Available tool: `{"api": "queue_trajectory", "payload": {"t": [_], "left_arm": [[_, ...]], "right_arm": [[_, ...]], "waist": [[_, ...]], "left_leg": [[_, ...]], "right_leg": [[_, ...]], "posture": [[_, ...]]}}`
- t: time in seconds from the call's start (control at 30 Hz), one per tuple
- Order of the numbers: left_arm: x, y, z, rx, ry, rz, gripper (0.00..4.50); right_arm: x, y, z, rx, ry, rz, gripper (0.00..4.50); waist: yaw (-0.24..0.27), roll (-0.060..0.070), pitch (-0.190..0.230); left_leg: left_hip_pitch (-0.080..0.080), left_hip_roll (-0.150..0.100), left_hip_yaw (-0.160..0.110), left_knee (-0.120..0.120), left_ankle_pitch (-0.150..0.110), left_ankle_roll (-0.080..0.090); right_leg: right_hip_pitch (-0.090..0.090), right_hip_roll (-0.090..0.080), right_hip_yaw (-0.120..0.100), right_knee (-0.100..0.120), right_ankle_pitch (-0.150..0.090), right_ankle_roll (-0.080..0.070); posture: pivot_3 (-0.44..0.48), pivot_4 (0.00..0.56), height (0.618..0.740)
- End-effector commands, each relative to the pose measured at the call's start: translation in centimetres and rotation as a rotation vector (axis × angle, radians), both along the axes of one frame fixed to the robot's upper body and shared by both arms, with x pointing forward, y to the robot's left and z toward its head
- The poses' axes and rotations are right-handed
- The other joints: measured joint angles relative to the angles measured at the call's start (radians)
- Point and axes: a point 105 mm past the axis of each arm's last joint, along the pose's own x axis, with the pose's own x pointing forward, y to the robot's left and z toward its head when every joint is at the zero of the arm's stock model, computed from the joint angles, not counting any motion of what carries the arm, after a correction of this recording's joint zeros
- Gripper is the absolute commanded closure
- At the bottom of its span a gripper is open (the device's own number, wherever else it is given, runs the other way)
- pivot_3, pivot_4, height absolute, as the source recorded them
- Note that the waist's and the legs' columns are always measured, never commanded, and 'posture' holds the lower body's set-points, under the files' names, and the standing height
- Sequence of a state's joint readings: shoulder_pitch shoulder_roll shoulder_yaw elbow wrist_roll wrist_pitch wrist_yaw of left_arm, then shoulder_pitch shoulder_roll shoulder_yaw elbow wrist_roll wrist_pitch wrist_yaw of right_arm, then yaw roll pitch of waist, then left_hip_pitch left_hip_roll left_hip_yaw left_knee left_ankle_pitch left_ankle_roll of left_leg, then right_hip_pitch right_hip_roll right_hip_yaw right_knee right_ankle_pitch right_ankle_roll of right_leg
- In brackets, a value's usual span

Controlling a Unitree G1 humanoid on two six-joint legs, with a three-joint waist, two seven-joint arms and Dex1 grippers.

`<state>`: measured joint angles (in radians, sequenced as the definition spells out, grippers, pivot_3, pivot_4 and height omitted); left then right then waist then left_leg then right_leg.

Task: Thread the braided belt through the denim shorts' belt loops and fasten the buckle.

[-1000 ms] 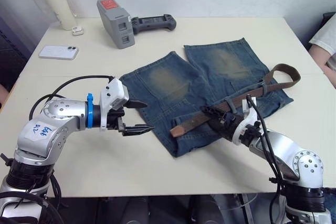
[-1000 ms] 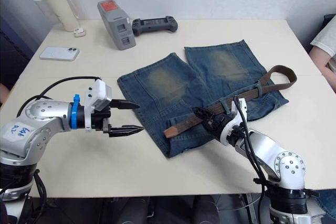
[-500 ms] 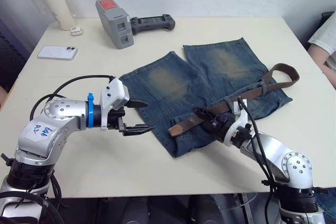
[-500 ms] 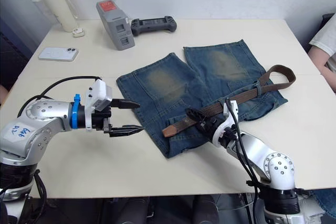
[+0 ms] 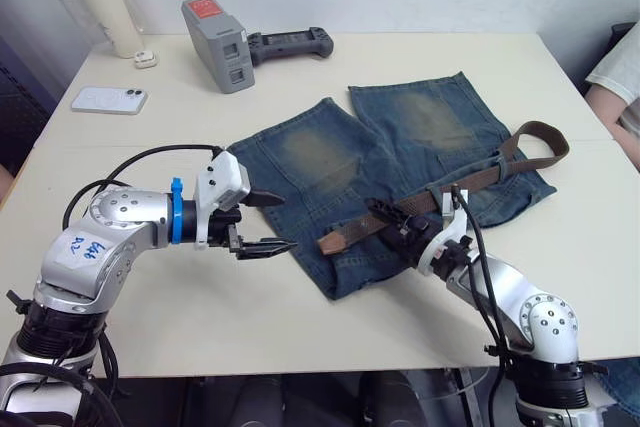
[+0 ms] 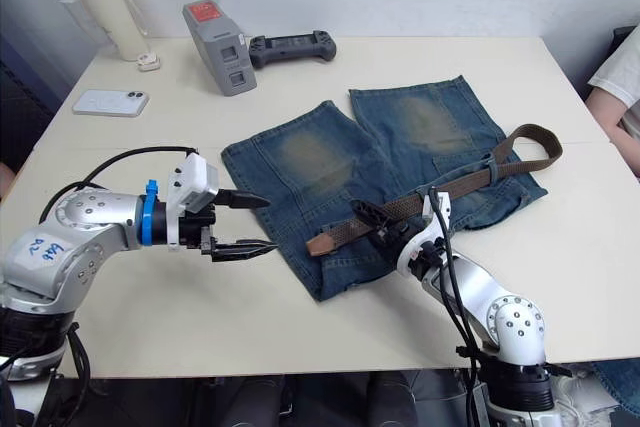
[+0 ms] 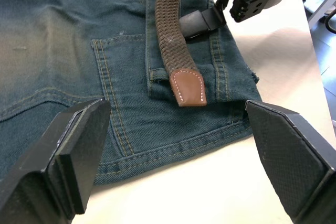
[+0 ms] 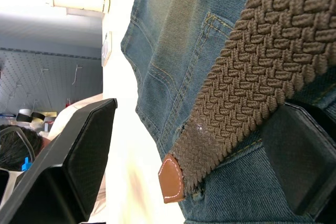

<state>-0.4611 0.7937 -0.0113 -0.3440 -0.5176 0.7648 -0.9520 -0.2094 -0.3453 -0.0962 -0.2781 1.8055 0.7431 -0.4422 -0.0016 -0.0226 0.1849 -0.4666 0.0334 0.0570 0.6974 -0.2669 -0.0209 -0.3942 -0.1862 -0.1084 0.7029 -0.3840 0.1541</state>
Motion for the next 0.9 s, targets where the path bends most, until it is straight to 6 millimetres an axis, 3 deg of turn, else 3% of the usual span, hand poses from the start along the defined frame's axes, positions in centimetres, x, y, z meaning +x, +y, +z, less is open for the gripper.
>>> {"api": "queue_trajectory", "payload": {"t": [0.03,0.27,0.47,0.73,0.9], "left_arm": [[0.1,-0.4,1.0,0.005,-0.056,-0.021,0.0],[0.3,-0.3,1.0,0.007,-0.056,-0.019,0.0],[0.4,-0.2,0.8,0.012,-0.056,-0.018,0.0],[0.7,-0.4,0.6,0.024,-0.059,-0.035,0.0],[0.7,-0.7,0.4,0.027,-0.057,-0.052,0.0]], "right_arm": [[-0.1,0.0,0.8,-0.004,-0.033,0.004,0.91],[0.2,-0.4,-0.5,-0.023,-0.007,-0.023,4.43],[0.3,-1.3,0.6,0.013,-0.042,-0.072,4.48],[0.3,-5.3,5.6,0.172,-0.17,-0.208,4.48],[-0.4,-6.2,6.0,0.128,-0.18,-0.183,4.48]], "waist": [[0.0,0.0,0.0],[0.0,0.0,0.0],[0.0,0.0,0.0],[0.001,0.0,0.0],[0.001,0.0,0.0]], "left_leg": [[0.0,0.0,0.0,0.0,0.0,0.0],[0.0,0.0,0.0,0.0,0.0,0.0],[0.0,0.0,0.0,0.0,0.0,0.0],[-0.001,0.0,0.0,0.0,0.0,0.0],[-0.001,0.0,0.0,0.0,0.0,0.0]], "right_leg": [[0.0,0.0,0.0,0.0,0.0,0.0],[0.0,0.0,0.0,0.0,0.0,0.0],[0.0,0.0,0.0,0.0,0.0,0.0],[0.0,0.0,0.0,0.0,0.0,0.0],[0.0,0.0,0.0,0.0,0.0,0.0]], "posture": [[0.0,0.15,0.664],[0.0,0.15,0.664],[0.0,0.15,0.664],[0.0,0.15,0.664],[0.0,0.15,0.664]]}}
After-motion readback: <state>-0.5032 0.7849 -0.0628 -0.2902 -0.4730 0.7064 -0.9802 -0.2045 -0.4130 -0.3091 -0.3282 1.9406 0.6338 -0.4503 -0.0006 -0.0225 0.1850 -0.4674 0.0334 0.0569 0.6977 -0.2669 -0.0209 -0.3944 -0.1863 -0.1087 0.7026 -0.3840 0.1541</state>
